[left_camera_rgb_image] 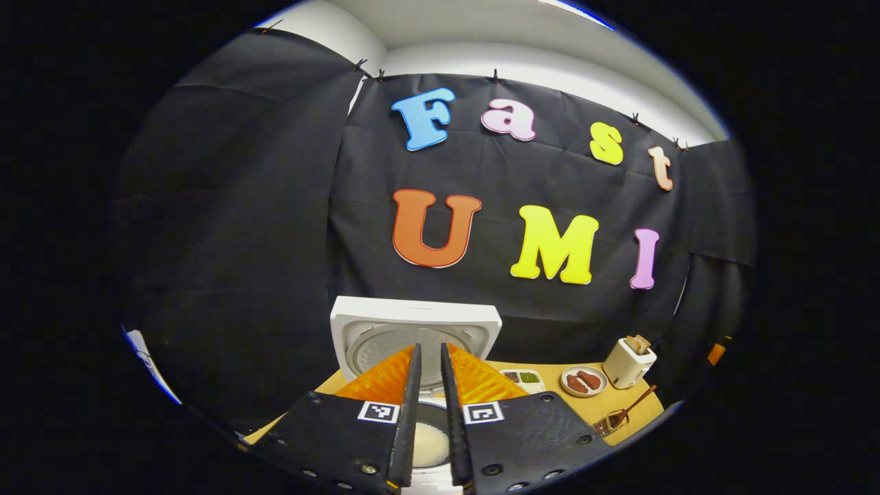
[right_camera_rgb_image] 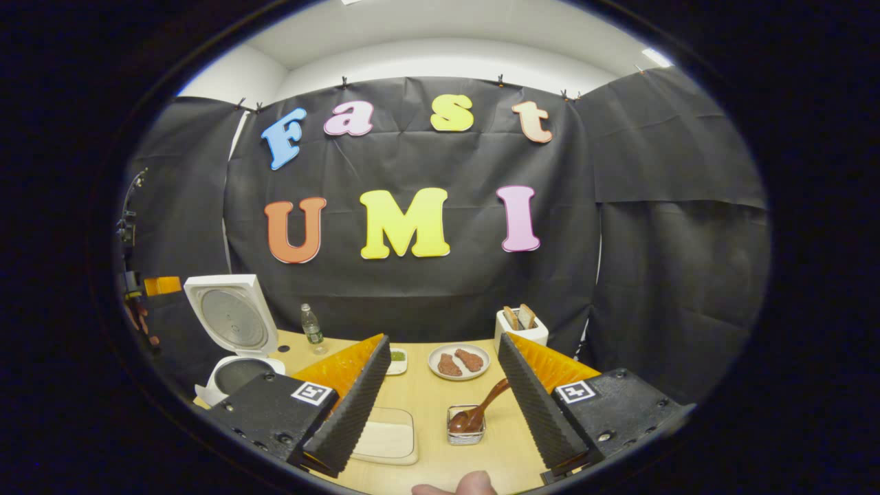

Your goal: Close the left gripper, press the button to open the rice cooker; take a wooden spoon from the chopstick holder with the right hand, scoop a spoonful of rice and pour it into the rice cooker, then put the wooden spoon back into the chopstick holder.

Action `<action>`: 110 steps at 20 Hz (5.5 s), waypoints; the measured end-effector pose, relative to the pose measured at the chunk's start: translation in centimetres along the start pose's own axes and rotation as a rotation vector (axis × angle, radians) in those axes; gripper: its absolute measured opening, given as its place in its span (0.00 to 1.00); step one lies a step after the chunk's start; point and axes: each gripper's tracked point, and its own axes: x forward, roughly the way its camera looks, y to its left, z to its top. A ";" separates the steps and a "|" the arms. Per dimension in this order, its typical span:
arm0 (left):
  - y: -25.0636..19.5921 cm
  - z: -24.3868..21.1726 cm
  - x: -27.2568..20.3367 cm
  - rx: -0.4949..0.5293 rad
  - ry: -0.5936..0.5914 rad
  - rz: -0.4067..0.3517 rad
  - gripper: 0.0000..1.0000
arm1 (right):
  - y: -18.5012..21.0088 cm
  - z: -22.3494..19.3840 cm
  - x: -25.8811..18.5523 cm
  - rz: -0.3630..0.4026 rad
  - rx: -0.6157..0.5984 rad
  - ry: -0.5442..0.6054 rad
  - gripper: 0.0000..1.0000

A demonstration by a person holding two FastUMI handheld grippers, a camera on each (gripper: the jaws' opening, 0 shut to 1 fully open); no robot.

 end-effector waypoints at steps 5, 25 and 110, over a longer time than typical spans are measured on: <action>-2.2 0.6 -3.4 0.036 -0.034 -0.020 0.75 | -1.3 -1.3 -0.3 -0.010 0.011 0.031 1.00; -8.2 -3.1 -5.4 0.072 -0.024 -0.012 0.94 | -8.4 -20.1 14.8 0.016 0.185 0.335 0.98; 4.8 -2.3 -12.7 0.083 -0.014 0.161 0.94 | 9.3 -13.3 10.8 0.296 0.997 0.417 0.11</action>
